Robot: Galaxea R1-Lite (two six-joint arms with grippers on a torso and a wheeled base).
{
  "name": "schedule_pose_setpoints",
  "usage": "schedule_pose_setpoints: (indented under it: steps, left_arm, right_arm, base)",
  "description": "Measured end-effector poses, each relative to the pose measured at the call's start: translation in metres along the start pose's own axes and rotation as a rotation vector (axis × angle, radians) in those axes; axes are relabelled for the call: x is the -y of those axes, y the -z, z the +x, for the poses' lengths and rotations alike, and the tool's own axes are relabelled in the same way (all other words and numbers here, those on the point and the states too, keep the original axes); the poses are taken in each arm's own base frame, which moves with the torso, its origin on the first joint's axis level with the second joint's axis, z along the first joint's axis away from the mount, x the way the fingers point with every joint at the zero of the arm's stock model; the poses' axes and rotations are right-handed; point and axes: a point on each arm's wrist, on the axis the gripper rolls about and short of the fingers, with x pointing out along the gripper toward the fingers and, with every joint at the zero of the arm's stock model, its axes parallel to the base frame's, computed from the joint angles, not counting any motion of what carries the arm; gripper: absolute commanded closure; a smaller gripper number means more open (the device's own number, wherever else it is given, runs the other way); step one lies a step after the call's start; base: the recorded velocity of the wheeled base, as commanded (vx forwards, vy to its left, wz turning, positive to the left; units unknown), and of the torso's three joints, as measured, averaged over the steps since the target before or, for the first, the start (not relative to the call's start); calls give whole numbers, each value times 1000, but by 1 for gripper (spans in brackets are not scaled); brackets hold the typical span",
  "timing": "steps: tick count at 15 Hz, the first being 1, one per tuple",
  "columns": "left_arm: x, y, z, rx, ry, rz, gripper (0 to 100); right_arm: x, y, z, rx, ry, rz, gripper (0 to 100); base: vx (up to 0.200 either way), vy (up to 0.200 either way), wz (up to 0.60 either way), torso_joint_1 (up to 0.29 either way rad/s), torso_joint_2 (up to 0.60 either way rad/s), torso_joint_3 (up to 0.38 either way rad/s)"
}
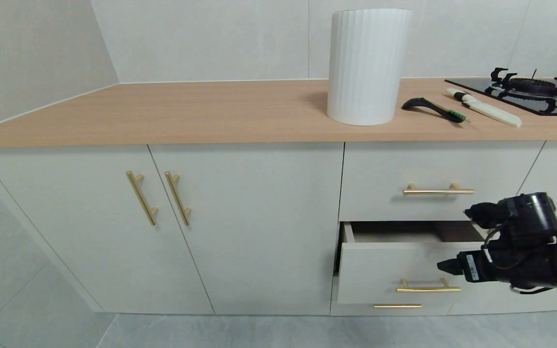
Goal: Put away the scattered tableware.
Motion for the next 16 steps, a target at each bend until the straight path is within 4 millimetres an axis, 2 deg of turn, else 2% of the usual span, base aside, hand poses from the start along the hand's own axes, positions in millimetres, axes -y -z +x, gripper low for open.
schedule_pose_setpoints:
  steps: [2, 3, 5, 9, 16]
  left_arm:
    - [0, 0, 0, 0, 0, 0, 0]
    - [0, 0, 0, 0, 0, 0, 0]
    - [0, 0, 0, 0, 0, 0, 0]
    - [0, 0, 0, 0, 0, 0, 0]
    - [0, 0, 0, 0, 0, 0, 0]
  right_arm:
    - [1, -18, -34, 78, -25, 34, 0]
    - [1, -24, -42, 113, -32, 47, 0]
    - [1, -32, -40, 153, -41, 64, 0]
    - [-4, -36, -5, 201, -46, 79, 0]
    - [-22, -26, 48, 230, 12, 95, 0]
  base:
    - [0, 0, 0, 0, 0, 0]
    - [0, 0, 0, 0, 0, 0]
    - [0, 0, 0, 0, 0, 0]
    - [0, 0, 0, 0, 0, 0]
    - [0, 0, 0, 0, 0, 0]
